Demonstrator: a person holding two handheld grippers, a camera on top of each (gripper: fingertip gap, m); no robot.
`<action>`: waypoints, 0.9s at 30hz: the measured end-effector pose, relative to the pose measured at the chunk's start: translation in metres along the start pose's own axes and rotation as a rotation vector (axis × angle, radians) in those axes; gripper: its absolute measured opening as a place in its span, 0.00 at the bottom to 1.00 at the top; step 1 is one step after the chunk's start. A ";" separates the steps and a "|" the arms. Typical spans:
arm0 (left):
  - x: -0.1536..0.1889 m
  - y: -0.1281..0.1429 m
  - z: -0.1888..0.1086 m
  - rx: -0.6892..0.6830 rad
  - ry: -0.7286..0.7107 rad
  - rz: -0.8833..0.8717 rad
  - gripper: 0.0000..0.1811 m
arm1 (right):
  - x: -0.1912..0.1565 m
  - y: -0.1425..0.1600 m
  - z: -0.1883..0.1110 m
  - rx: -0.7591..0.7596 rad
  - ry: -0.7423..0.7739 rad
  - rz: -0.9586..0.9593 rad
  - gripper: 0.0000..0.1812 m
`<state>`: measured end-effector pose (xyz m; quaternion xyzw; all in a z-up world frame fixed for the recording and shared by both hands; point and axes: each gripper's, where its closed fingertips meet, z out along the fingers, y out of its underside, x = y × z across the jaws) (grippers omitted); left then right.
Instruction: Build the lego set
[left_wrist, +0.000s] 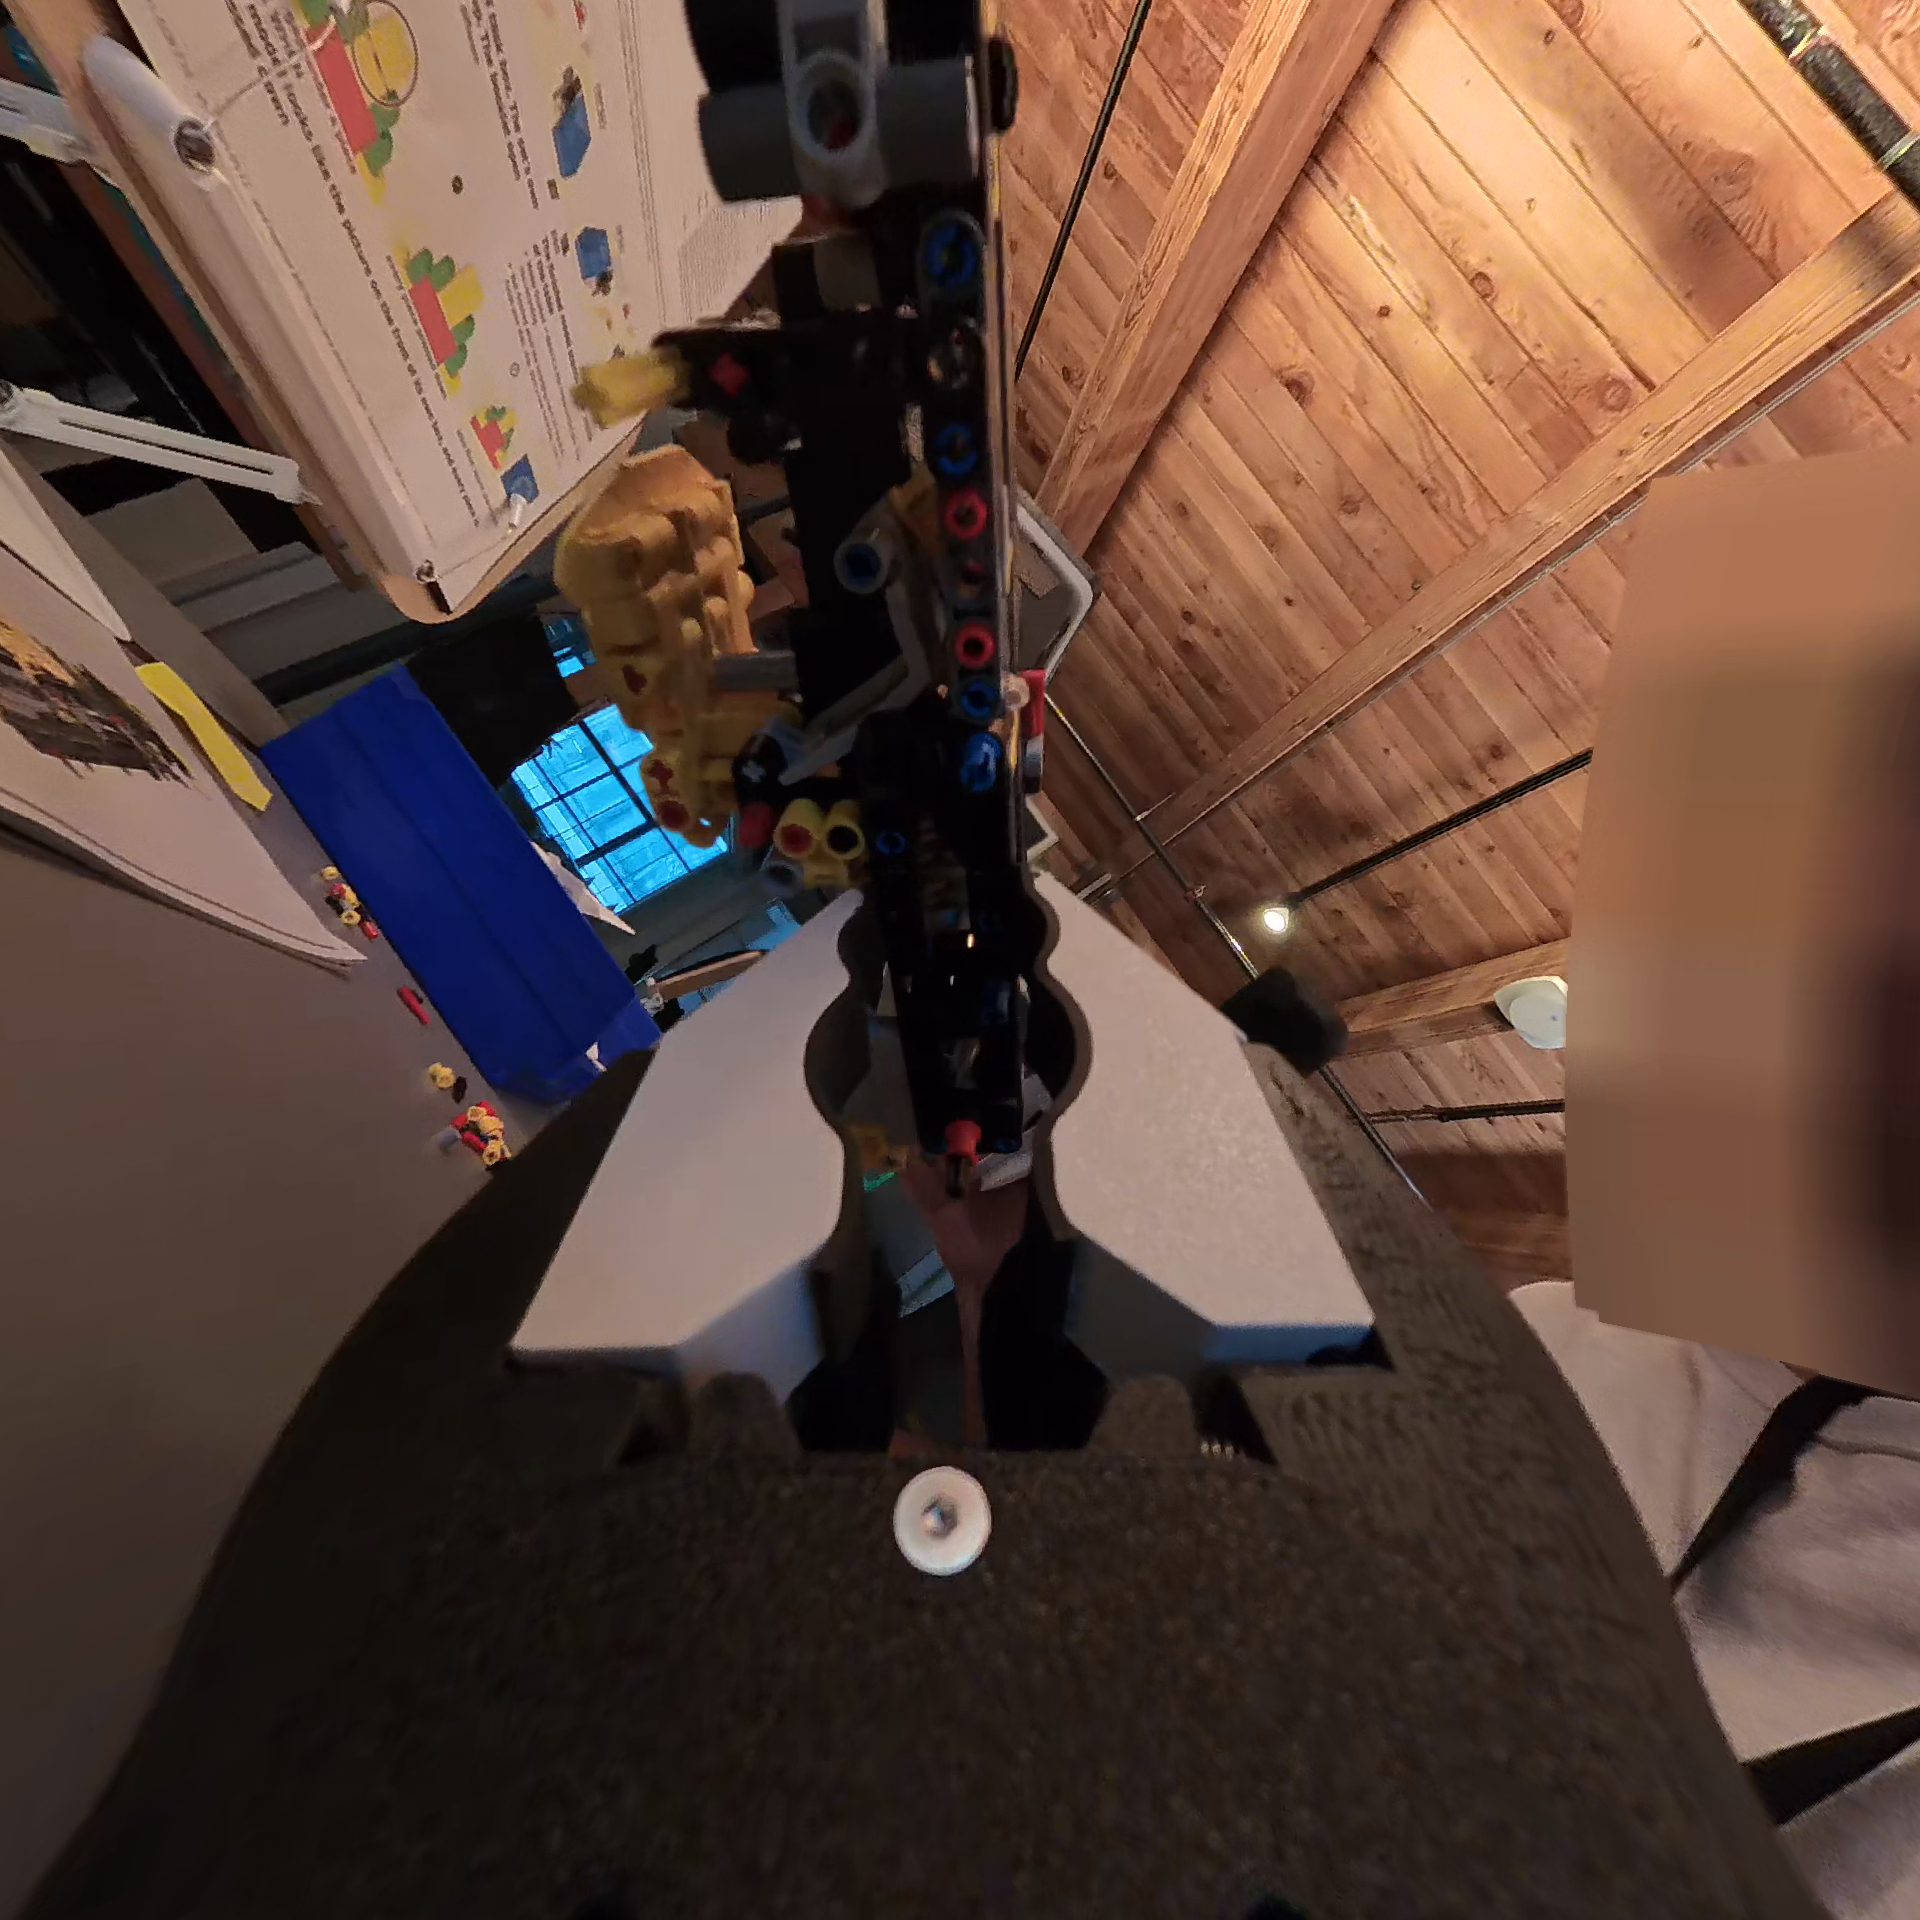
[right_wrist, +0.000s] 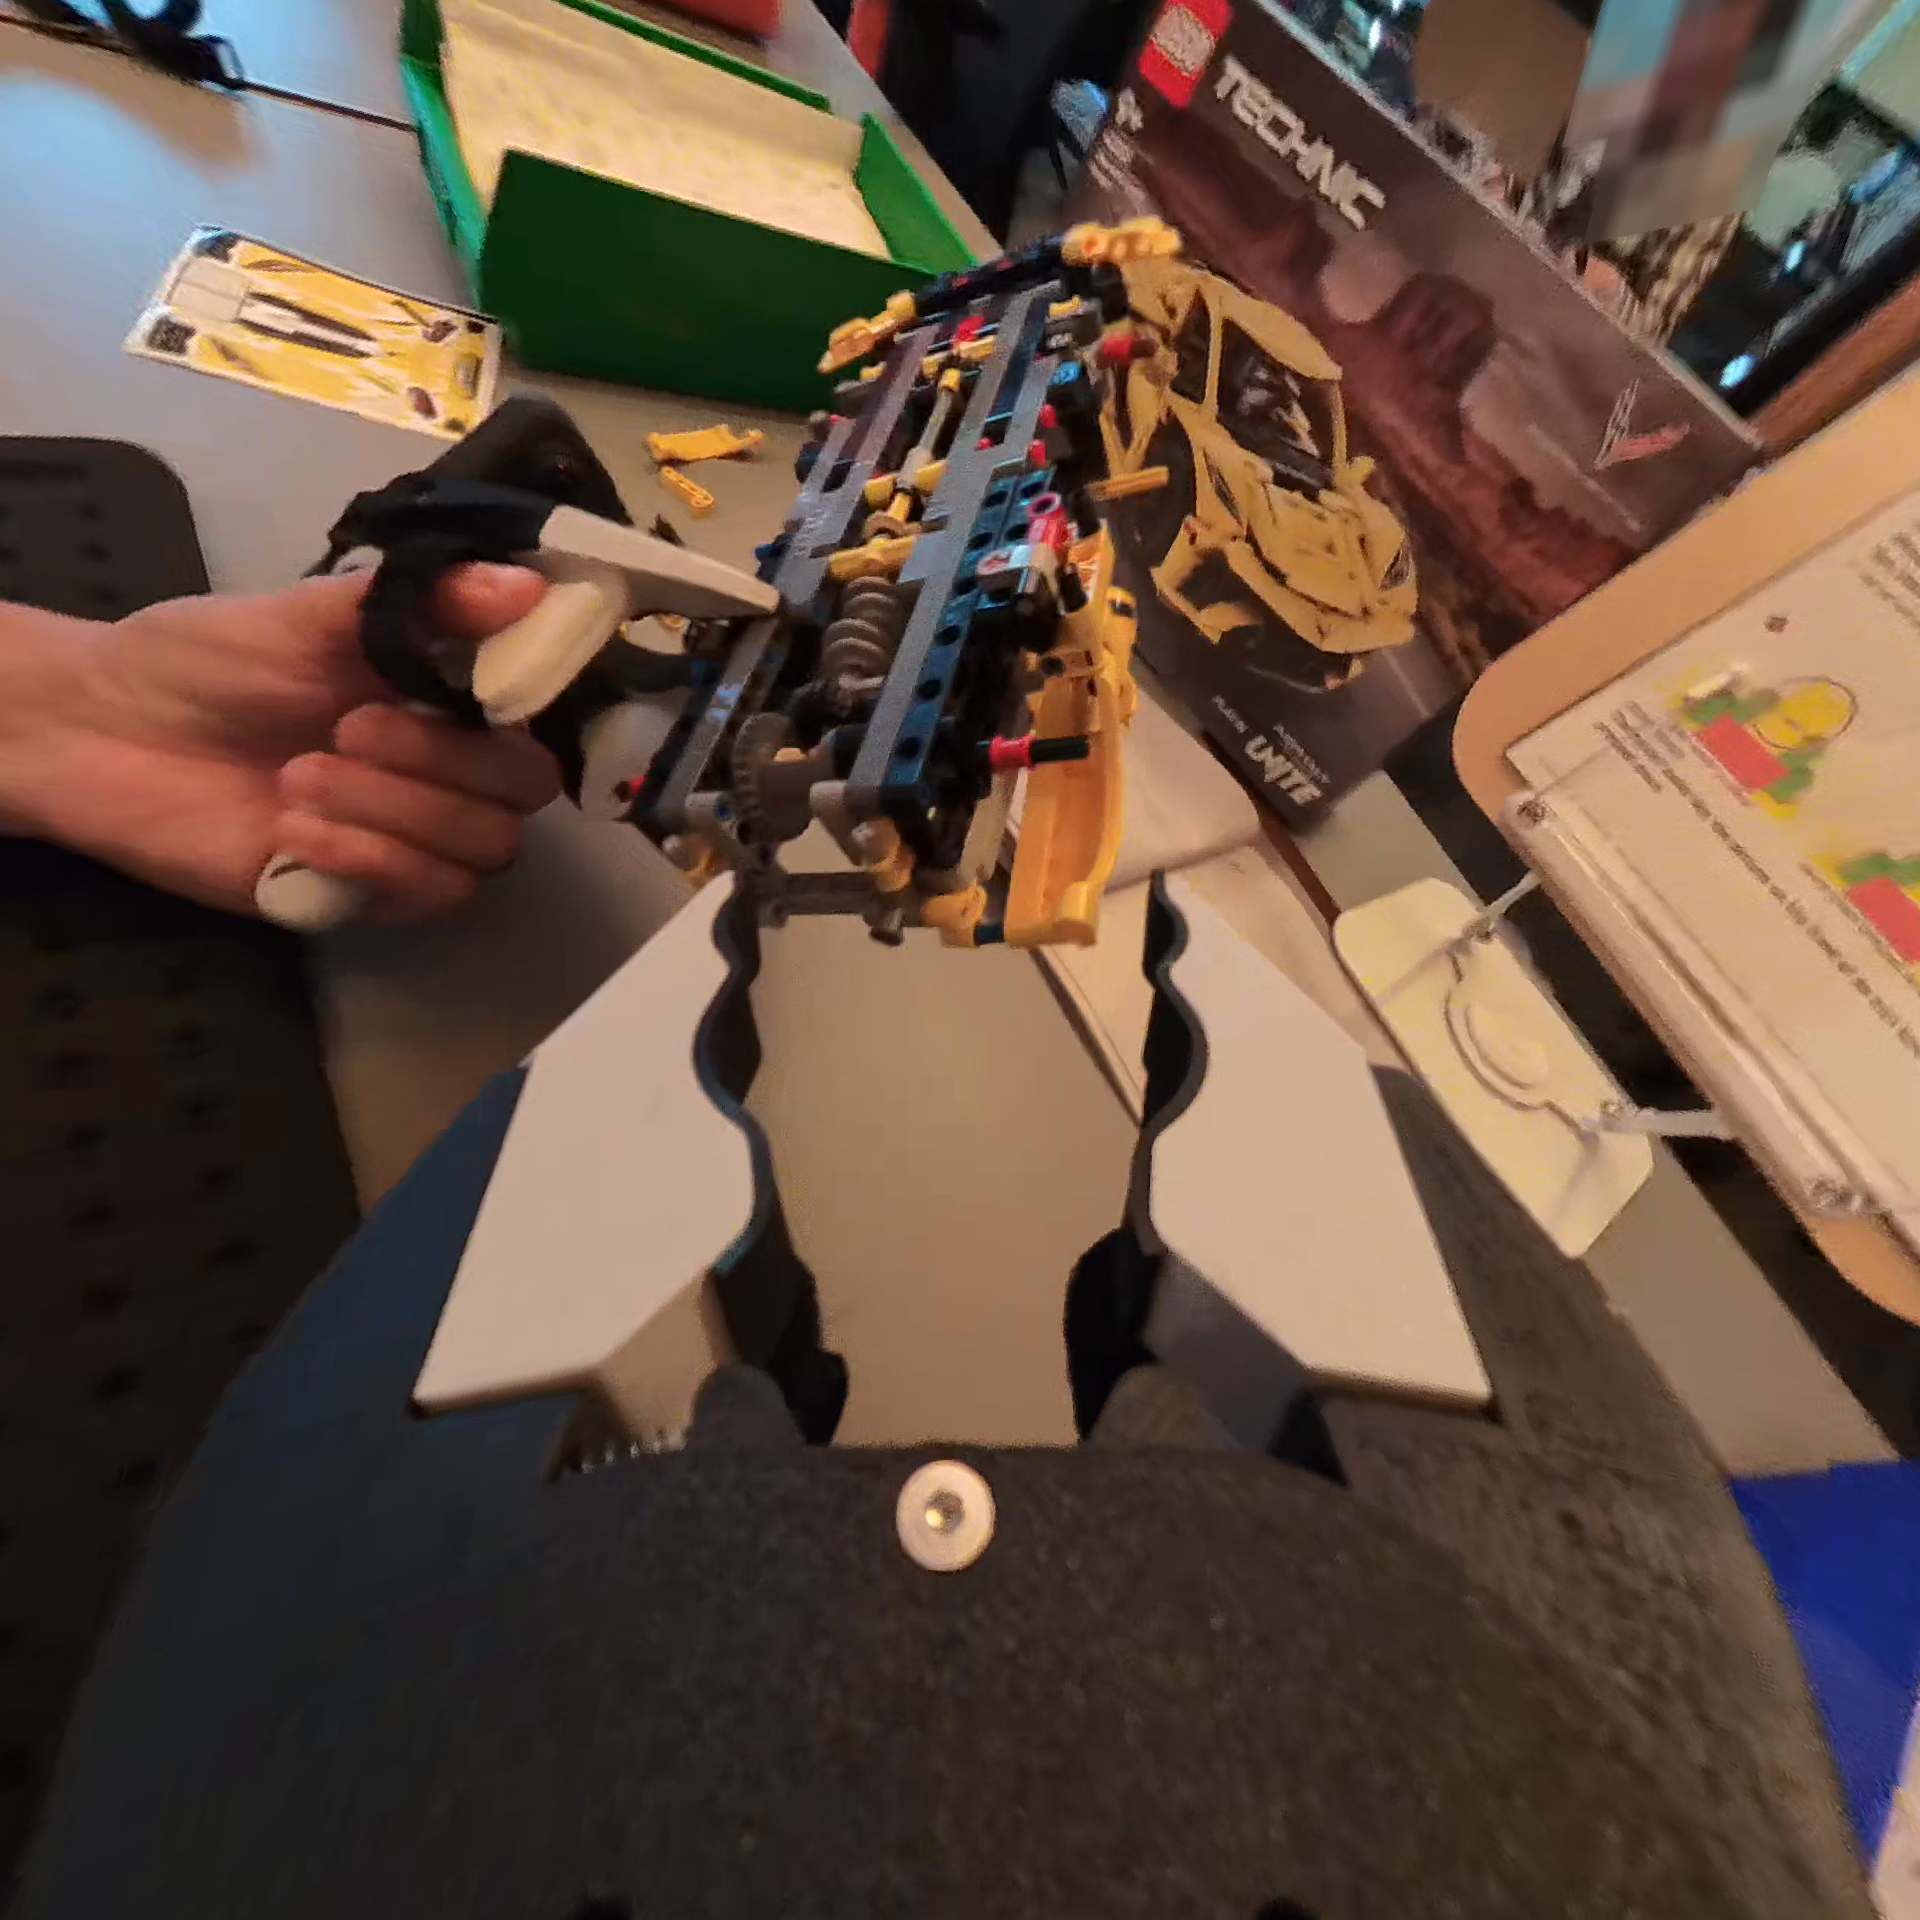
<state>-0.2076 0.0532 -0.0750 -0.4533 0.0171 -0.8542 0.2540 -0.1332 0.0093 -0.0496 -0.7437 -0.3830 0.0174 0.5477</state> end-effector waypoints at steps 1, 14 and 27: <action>0.000 -0.001 0.000 0.005 0.002 -0.005 0.14 | 0.000 0.002 -0.002 0.012 -0.001 -0.039 0.40; 0.000 -0.001 -0.002 0.037 0.092 -0.201 0.14 | 0.009 0.000 0.013 0.044 0.149 -0.266 0.31; 0.002 0.003 0.000 0.019 0.136 -0.284 0.14 | 0.007 -0.009 0.003 0.073 0.167 -0.407 0.24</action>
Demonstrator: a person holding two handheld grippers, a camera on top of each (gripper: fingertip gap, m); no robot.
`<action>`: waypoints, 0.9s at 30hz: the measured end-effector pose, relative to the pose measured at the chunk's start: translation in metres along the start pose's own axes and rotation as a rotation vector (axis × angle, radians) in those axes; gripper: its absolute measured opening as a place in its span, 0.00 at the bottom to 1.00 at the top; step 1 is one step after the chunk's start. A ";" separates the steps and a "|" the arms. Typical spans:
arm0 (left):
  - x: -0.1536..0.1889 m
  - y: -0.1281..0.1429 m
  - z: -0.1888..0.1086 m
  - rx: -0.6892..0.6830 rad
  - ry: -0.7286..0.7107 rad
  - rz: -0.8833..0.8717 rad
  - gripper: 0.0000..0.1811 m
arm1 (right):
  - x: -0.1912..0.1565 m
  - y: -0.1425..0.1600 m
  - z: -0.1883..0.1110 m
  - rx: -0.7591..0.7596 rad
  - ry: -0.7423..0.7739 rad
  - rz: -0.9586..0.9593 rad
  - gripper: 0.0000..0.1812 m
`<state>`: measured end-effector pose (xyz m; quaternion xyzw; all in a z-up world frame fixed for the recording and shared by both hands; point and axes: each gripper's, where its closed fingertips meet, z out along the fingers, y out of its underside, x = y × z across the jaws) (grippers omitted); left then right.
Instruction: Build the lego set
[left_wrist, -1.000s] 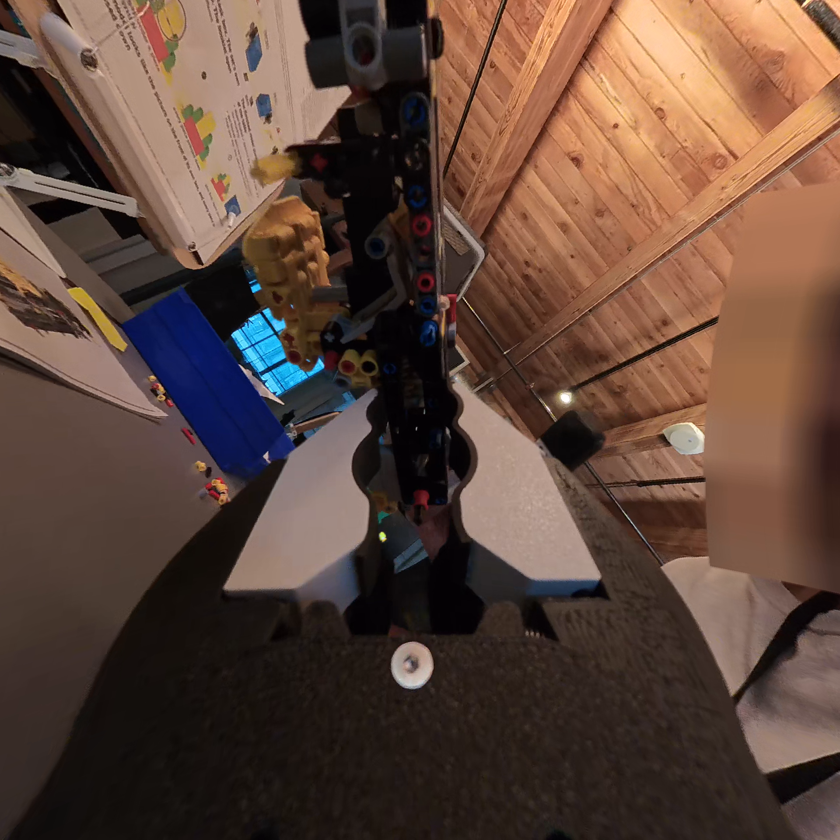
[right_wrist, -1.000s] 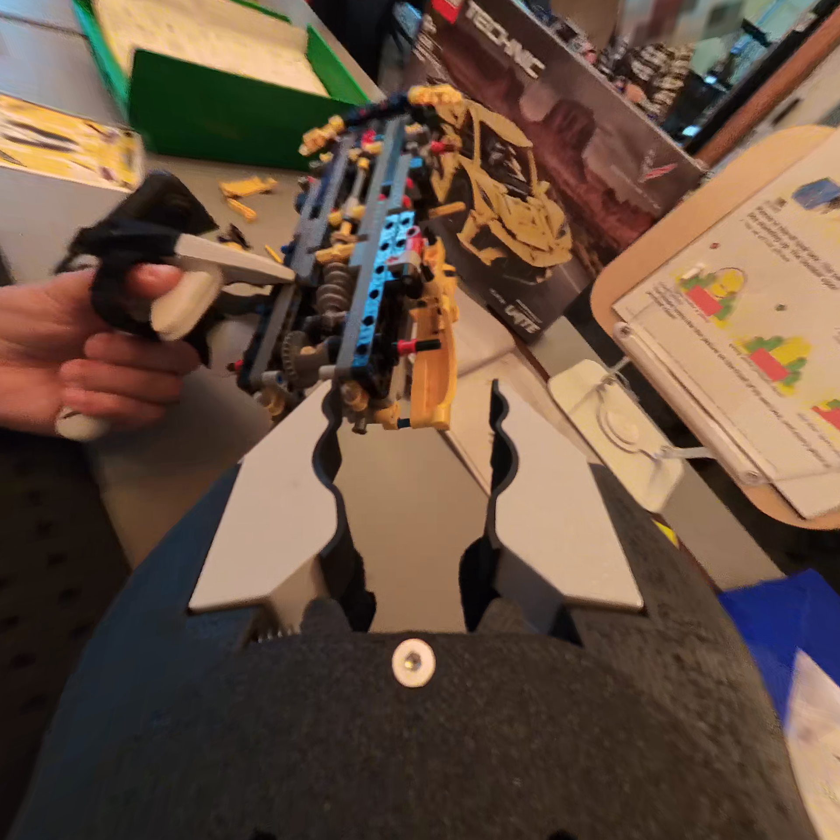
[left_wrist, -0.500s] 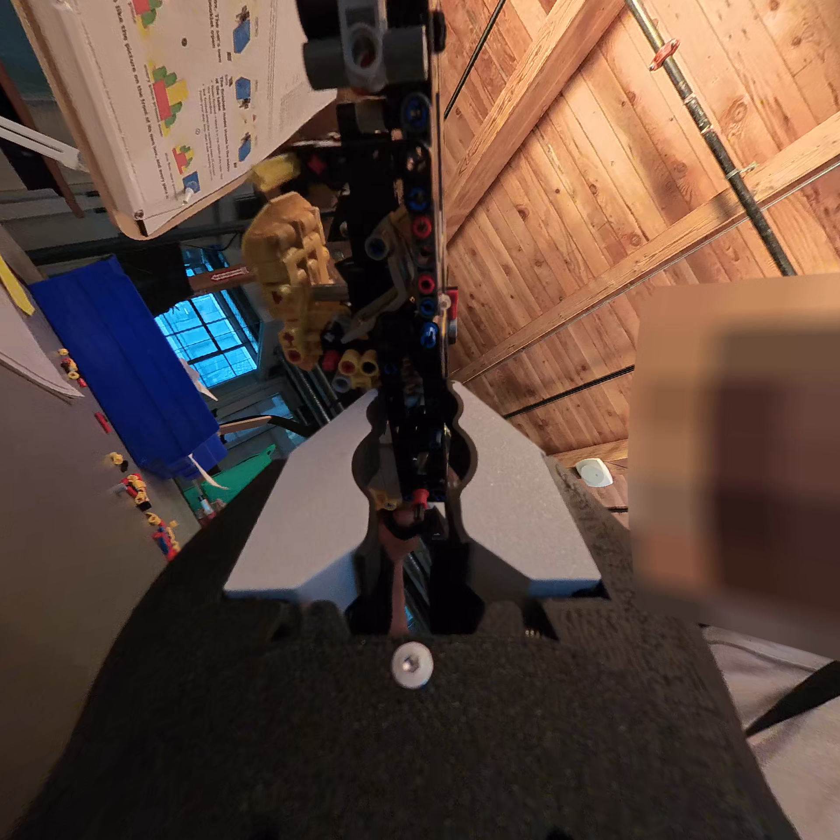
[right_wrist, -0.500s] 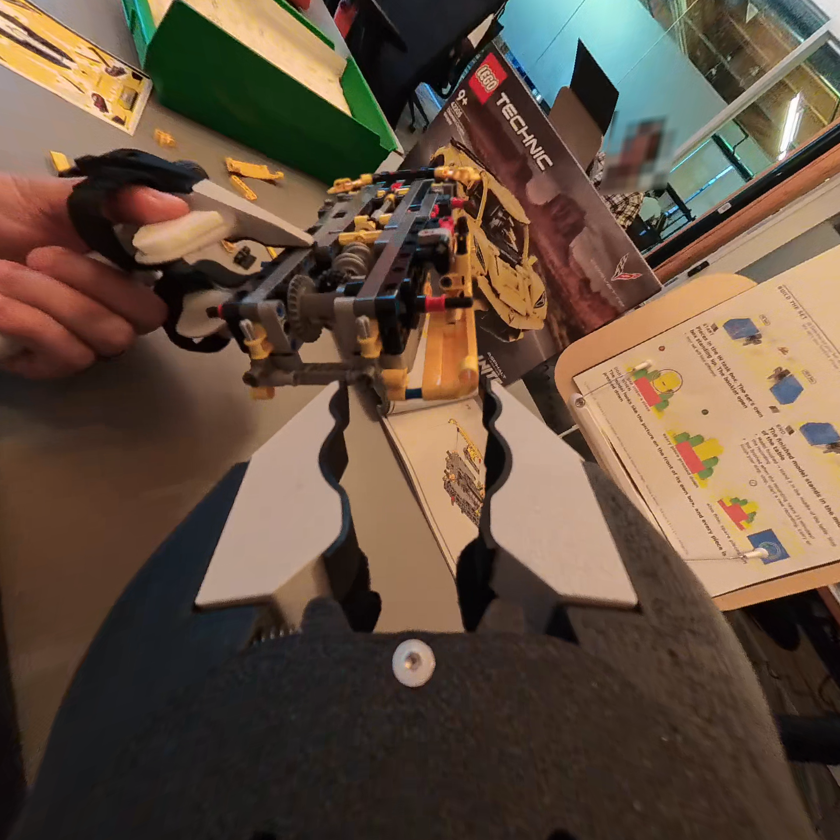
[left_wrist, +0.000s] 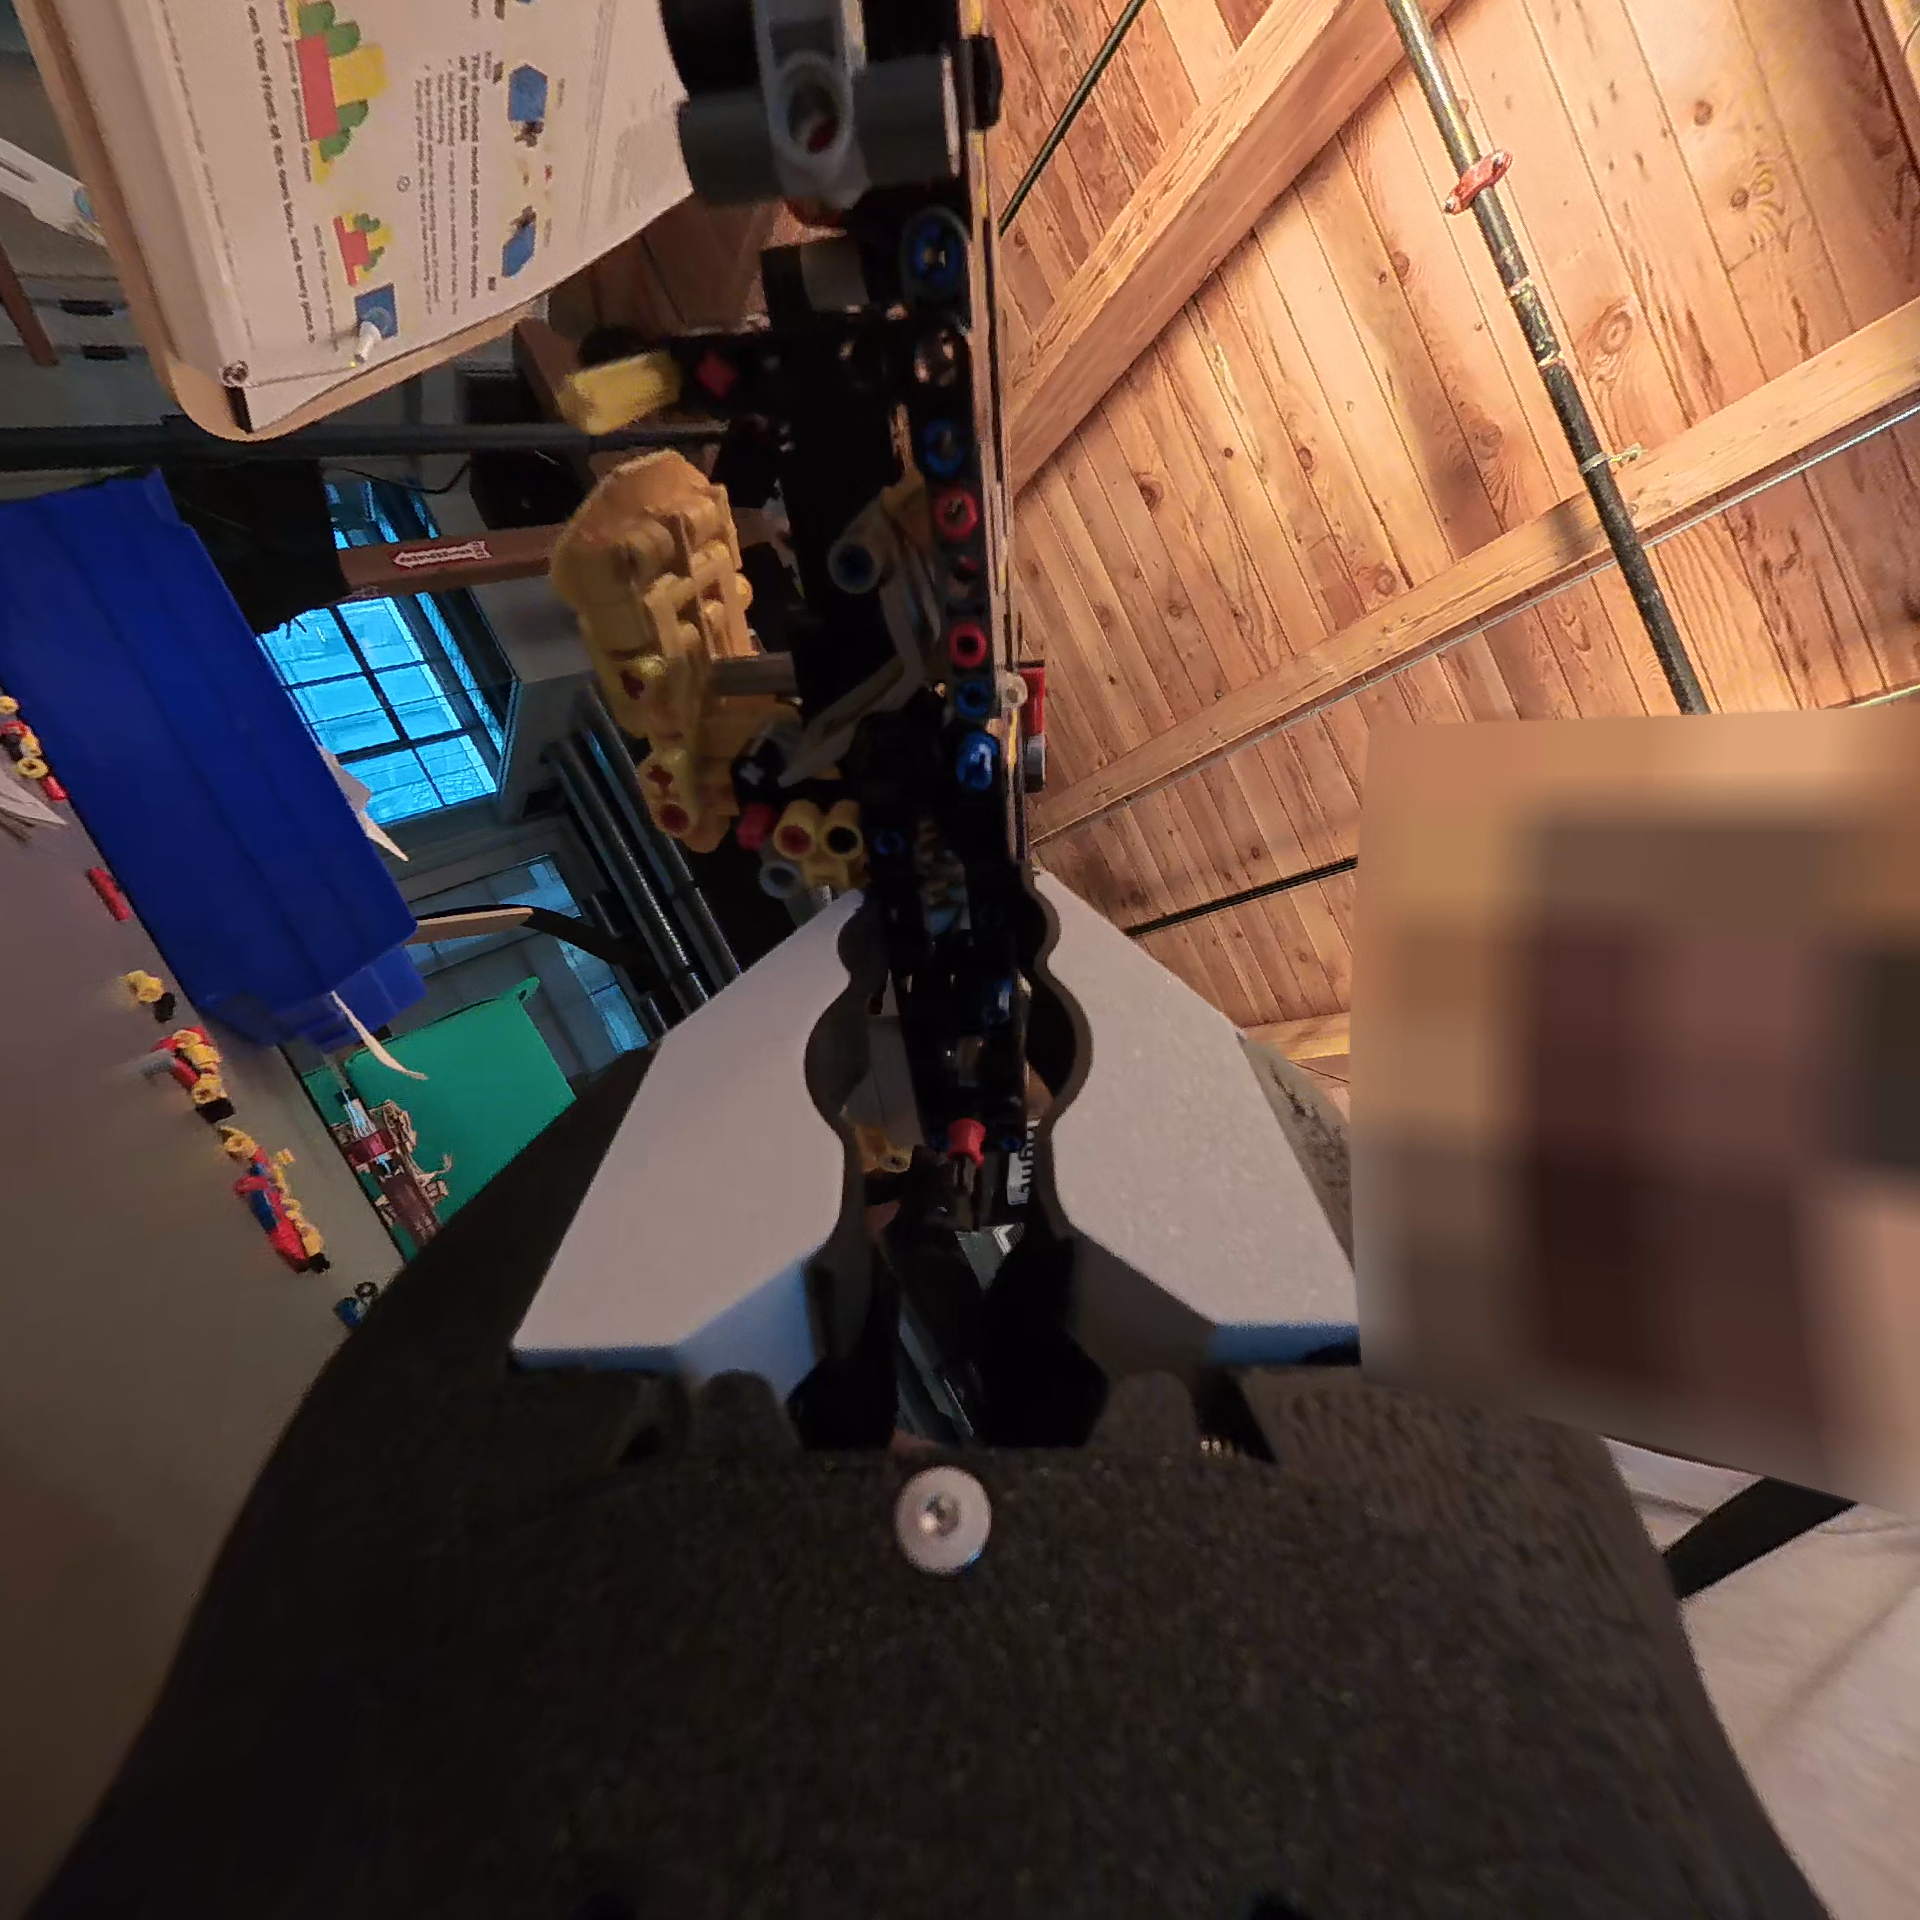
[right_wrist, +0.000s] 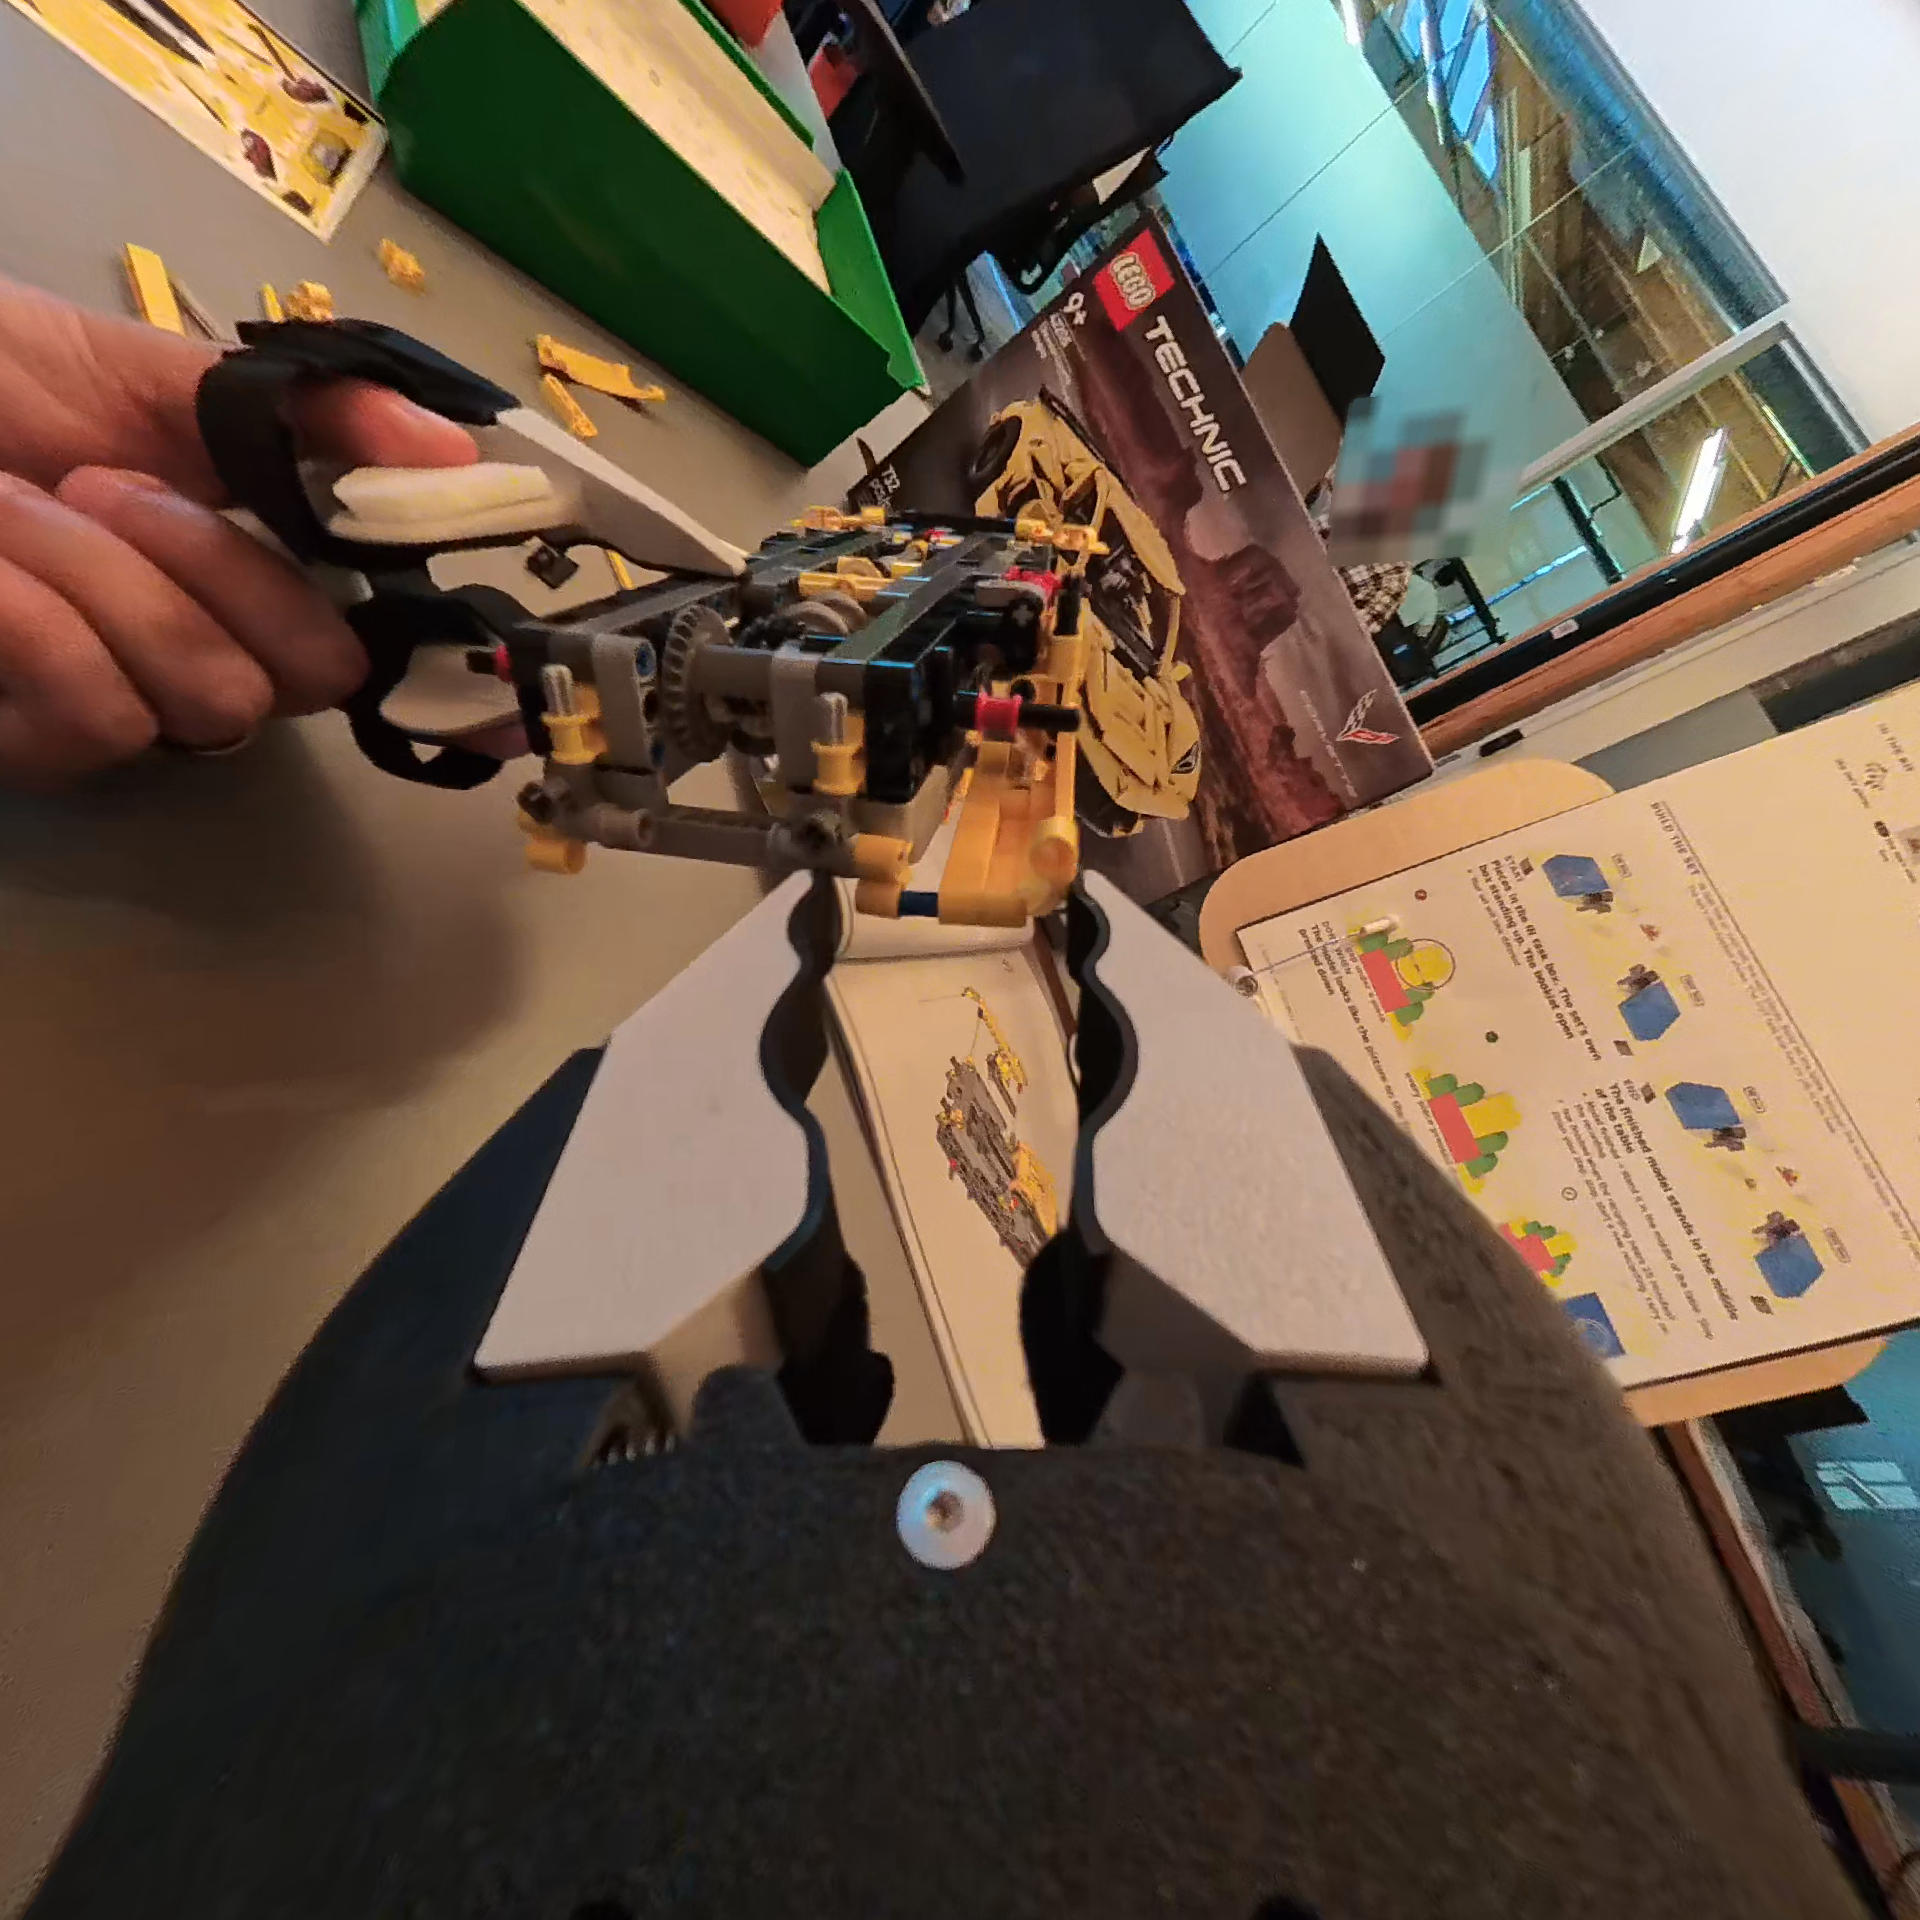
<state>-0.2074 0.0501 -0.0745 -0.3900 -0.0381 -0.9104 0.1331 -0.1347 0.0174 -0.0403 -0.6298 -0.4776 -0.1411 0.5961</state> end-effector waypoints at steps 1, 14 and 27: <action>-0.001 0.000 0.000 -0.002 -0.005 0.002 0.14 | 0.001 0.001 0.000 -0.008 0.007 -0.006 0.24; -0.005 0.000 -0.002 0.023 -0.002 -0.049 0.14 | -0.001 0.004 -0.001 0.005 0.016 0.021 0.20; -0.004 0.002 0.000 0.016 0.013 -0.069 0.14 | 0.001 0.003 -0.002 -0.032 0.005 0.037 0.19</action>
